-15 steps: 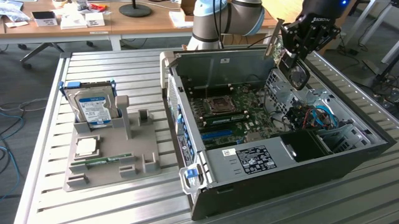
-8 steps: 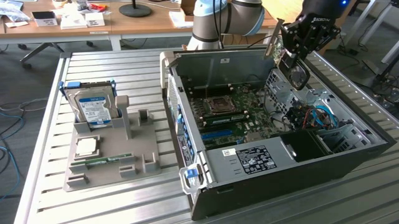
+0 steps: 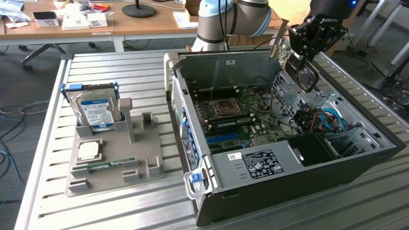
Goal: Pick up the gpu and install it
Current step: 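Insert the gpu into the slot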
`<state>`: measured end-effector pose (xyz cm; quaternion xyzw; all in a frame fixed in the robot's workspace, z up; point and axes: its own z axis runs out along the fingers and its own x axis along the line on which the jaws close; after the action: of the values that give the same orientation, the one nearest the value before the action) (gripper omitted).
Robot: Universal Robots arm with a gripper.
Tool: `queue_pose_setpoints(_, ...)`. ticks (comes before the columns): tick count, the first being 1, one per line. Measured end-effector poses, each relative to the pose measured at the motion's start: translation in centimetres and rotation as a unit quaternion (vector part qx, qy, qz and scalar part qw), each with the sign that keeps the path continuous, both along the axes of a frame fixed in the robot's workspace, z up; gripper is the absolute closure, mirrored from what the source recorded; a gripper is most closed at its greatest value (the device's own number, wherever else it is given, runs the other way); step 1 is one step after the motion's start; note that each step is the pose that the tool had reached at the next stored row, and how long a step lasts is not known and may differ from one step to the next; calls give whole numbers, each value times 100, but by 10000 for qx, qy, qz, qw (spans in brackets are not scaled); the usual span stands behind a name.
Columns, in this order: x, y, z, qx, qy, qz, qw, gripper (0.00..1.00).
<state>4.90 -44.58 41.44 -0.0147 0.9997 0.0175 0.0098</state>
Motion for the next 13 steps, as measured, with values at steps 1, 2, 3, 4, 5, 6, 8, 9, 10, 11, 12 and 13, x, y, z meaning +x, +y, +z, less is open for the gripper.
queue_pose_setpoints(1,0,0,-1,0,0,90,10000,73)
queue_pose_setpoints(2,0,0,-1,0,0,185,9998,73)
queue_pose_setpoints(3,0,0,-1,0,0,275,9996,73)
queue_pose_setpoints(4,0,0,-2,0,0,364,9993,73)
queue_pose_setpoints(5,0,0,-2,0,0,448,9990,73)
queue_pose_setpoints(6,0,0,-2,0,0,532,9986,73)
queue_pose_setpoints(8,0,0,-3,0,0,701,9975,73)
queue_pose_setpoints(9,0,0,-3,-1,0,792,9969,73)
queue_pose_setpoints(10,0,0,-4,-1,0,877,9961,73)
queue_pose_setpoints(11,0,0,-4,-1,0,963,9954,73)
queue_pose_setpoints(12,0,0,-4,-1,0,1054,9944,73)
queue_pose_setpoints(13,0,0,-5,-1,0,1144,9934,73)
